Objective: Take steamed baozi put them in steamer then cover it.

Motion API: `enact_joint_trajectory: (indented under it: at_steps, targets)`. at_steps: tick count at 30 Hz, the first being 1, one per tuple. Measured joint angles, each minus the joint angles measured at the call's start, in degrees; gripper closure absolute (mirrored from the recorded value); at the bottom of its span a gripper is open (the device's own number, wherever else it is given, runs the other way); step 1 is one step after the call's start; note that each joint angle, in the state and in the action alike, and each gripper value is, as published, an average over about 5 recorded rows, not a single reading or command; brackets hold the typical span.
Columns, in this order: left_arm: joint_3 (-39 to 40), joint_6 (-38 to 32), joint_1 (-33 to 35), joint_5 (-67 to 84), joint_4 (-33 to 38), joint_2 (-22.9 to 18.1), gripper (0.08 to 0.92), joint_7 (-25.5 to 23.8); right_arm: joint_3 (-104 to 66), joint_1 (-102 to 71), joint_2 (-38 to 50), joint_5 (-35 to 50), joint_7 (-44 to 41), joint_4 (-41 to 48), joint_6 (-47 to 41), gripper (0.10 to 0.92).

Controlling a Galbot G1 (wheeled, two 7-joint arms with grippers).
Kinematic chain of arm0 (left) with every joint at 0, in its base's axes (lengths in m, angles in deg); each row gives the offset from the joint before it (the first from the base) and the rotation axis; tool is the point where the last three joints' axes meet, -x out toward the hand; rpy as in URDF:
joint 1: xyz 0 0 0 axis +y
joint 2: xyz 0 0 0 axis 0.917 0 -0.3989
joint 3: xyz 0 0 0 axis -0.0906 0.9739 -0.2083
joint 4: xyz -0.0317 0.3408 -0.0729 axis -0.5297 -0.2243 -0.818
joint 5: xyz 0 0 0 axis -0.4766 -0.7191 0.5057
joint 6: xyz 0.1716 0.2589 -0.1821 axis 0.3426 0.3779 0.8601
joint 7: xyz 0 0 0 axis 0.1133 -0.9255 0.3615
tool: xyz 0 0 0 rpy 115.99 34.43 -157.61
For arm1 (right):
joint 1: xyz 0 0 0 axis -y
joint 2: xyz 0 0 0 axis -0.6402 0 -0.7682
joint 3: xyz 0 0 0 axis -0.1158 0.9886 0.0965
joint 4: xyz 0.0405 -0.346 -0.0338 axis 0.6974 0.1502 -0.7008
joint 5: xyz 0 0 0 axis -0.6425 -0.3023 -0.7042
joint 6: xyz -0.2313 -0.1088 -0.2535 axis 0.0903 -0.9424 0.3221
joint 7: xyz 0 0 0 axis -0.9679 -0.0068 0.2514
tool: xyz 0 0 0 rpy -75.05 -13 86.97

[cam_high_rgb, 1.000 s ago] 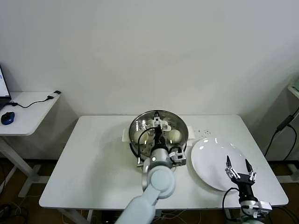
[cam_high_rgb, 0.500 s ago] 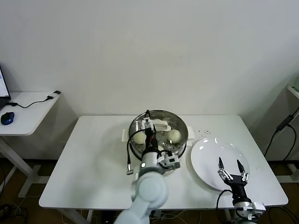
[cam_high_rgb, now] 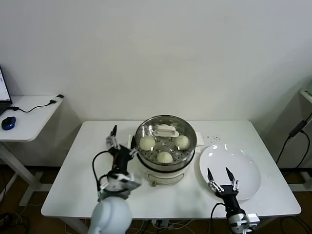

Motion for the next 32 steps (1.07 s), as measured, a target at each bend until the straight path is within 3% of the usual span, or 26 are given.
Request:
enact_joint_trajectory:
  at_steps: [7, 14, 32]
  targets:
    - [-9.5, -11.9, 8.0, 25.2, -0.6, 1.0, 0.177, 0.1, 0.9, -1.7, 0.1, -1.0, 0.0, -1.8, 0.0, 0.203]
    - [-13.5, -18.1, 15.7, 40.8, -1.9, 1.2, 0.177, -0.3, 1.0, -3.8, 0.0, -1.5, 1.1, -3.3, 0.1, 0.203]
    - [-14.8, -15.2, 26.2, 48.9, -0.2, 0.9, 0.177, -0.3, 0.2, -8.6, 1.1, -3.1, 2.4, -6.6, -0.5, 0.203]
